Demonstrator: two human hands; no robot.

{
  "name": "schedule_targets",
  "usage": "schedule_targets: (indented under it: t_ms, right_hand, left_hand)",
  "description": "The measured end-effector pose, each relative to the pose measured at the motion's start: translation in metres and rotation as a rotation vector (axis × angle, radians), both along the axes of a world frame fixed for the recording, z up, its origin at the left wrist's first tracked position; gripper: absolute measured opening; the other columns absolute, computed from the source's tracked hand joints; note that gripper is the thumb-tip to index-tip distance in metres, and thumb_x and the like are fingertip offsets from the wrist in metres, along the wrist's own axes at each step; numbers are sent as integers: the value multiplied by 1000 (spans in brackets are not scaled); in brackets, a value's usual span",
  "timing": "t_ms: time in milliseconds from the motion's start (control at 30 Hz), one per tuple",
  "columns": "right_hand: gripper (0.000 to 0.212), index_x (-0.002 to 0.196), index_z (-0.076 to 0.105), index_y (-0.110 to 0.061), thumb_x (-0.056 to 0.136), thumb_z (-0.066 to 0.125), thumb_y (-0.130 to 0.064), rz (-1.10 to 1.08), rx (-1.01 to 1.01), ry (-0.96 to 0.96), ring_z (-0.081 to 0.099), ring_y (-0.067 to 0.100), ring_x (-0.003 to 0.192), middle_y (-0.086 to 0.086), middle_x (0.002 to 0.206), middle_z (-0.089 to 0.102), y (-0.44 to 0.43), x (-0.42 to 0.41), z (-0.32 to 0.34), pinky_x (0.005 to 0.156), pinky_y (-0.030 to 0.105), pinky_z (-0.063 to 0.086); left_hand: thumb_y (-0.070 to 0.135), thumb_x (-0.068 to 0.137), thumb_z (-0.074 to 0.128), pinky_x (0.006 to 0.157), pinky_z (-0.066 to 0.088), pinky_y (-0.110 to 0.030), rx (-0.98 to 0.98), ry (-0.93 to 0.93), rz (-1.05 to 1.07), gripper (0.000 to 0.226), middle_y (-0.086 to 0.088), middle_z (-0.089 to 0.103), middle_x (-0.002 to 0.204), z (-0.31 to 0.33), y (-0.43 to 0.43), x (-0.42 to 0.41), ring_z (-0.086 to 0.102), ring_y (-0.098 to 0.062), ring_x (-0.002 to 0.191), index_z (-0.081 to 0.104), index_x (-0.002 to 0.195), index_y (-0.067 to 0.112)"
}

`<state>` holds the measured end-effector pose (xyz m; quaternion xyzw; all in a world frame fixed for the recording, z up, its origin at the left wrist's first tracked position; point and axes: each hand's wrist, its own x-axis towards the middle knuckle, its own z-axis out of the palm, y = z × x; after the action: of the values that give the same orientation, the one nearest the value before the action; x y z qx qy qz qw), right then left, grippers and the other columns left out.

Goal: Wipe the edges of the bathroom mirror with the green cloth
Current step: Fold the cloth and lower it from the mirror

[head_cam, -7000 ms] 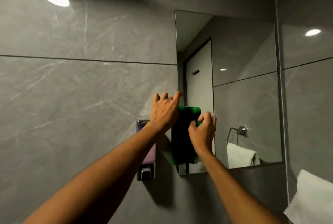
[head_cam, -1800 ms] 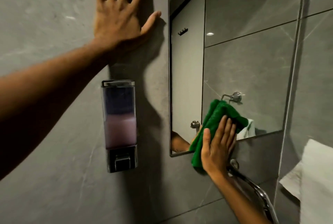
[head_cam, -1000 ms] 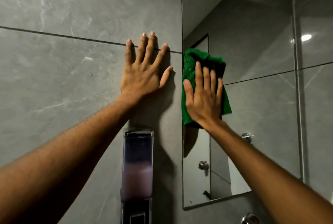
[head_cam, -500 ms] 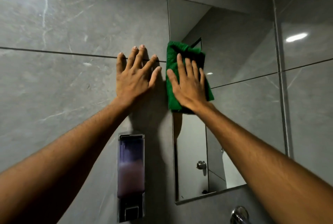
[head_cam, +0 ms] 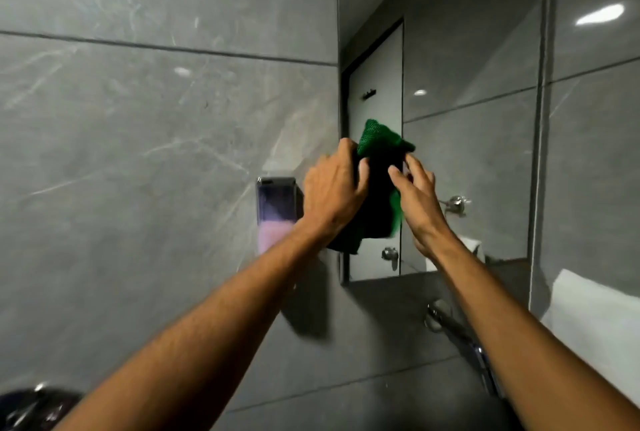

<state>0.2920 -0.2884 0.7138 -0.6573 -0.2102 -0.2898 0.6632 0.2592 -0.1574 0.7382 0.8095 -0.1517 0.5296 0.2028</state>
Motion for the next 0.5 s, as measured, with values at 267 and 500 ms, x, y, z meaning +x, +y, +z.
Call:
schedule_targets:
  t_ms: [267,500]
  right_hand:
    - [62,132,43,-40,76,67,-47,253,71,354,57,9,117,-5,134,56,45,-67,-225,98,33,48]
    - [96,141,32,-28,60,84,-26,545,-402,891,48,12,125,1,139,43,85,-148,-421,107,28,41]
  left_hand:
    - [47,96,38,75,53,-48,-381,466,-167,25,-11,72,94,-204,31,-62,67,-37,87,43,108,25]
    - [44,97,39,83,51,-44,-475,1199,78,32,-17,69,110,-431,111,-138,62,-39,104,49,117,20]
